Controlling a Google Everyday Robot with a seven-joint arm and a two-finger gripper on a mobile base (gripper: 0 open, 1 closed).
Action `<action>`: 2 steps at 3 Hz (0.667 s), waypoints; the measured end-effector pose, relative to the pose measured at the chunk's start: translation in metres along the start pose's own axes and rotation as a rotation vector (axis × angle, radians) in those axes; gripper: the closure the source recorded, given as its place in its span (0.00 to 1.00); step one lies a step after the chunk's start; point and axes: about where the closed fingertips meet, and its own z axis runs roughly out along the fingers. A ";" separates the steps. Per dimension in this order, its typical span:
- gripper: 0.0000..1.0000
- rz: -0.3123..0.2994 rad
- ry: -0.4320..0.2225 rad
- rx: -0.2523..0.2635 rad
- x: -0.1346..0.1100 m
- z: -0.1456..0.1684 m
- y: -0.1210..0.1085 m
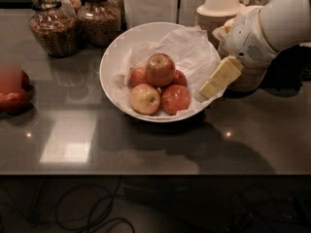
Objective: Pick apple from white bowl
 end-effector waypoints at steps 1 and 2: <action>0.00 -0.051 -0.080 -0.089 -0.019 0.029 0.005; 0.00 -0.089 -0.114 -0.174 -0.030 0.052 0.010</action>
Offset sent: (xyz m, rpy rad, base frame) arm 0.0235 0.0789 -0.0321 0.1212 0.0771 0.3092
